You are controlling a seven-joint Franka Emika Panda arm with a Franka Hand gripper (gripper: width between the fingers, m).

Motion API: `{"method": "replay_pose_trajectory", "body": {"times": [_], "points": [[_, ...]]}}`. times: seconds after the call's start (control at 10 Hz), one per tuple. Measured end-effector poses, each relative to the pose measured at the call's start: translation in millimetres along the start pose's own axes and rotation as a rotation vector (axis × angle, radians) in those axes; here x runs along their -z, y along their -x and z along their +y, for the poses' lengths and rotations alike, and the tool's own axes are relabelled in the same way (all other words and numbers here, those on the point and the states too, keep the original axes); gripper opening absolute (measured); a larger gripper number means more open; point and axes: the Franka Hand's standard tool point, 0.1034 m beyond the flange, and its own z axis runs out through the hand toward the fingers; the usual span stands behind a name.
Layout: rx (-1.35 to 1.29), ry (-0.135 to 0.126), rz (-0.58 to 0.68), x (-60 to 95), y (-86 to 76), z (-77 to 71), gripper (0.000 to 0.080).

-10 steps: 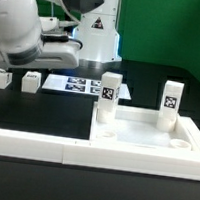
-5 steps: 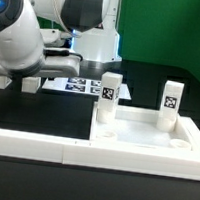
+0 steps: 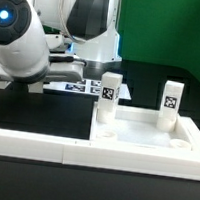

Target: Assemble square table

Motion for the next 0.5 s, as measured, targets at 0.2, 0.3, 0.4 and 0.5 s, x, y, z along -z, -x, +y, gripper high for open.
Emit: {"method": "replay_pose_trajectory", "body": {"times": [0.2, 0.3, 0.4, 0.5], "points": [[0.001, 0.001, 0.000, 0.2, -0.1, -0.6, 0.0295], [0.001, 0.002, -0.001, 0.2, -0.2, -0.9, 0.0295], [0.002, 0.002, -0.001, 0.2, -0.2, -1.0, 0.0295], [0.002, 0.002, -0.001, 0.3, -0.3, -1.2, 0.0295]]}}
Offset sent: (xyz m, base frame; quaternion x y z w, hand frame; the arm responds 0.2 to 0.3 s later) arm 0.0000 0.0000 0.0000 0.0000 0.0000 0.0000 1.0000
